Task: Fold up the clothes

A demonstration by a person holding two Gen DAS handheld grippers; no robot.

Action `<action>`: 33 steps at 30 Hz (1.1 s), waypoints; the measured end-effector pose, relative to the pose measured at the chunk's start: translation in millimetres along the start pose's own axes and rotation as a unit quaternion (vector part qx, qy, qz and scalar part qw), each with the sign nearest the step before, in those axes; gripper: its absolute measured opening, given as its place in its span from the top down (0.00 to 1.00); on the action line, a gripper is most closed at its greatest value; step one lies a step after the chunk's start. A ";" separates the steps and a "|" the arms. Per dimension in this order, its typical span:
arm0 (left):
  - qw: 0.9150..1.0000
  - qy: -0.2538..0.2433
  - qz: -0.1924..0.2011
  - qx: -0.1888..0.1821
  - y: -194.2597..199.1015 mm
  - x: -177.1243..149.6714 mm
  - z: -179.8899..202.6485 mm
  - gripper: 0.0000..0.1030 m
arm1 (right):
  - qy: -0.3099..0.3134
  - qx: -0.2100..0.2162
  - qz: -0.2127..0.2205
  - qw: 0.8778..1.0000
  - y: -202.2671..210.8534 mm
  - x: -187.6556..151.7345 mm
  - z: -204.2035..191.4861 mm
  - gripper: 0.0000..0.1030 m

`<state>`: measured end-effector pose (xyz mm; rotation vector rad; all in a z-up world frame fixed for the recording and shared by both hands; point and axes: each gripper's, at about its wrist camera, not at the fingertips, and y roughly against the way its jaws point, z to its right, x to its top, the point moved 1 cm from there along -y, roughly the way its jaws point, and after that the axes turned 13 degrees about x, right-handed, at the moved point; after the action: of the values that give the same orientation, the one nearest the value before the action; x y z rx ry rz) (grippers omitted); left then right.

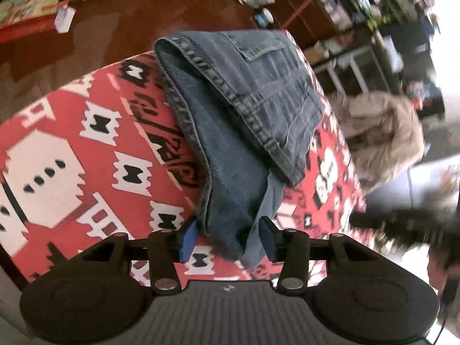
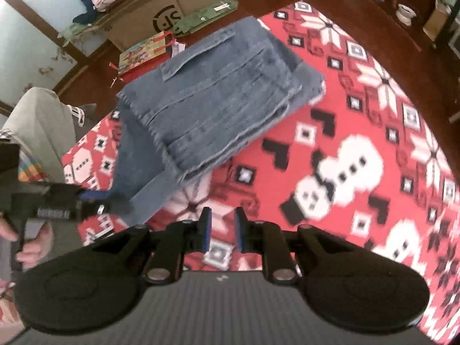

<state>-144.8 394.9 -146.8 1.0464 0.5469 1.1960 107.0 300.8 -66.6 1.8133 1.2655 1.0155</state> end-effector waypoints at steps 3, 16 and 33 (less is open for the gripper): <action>1.000 0.029 0.002 -0.010 -3.2 -7.3 -4.6 0.76 | -0.012 0.005 0.004 1.000 -2.7 -10.7 -7.1 0.83; 0.953 0.274 -0.104 -0.077 10.6 0.2 -38.7 0.90 | -0.066 0.044 0.007 0.997 -48.3 -30.3 -41.3 0.79; 0.878 0.421 -0.214 -0.076 1.9 20.7 -54.2 0.91 | 0.018 0.036 0.103 0.994 -81.2 -43.3 -73.2 0.75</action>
<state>-183.3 433.8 -166.2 0.1875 1.2649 1.2274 -0.6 290.1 -112.9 2.0219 1.1677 1.1303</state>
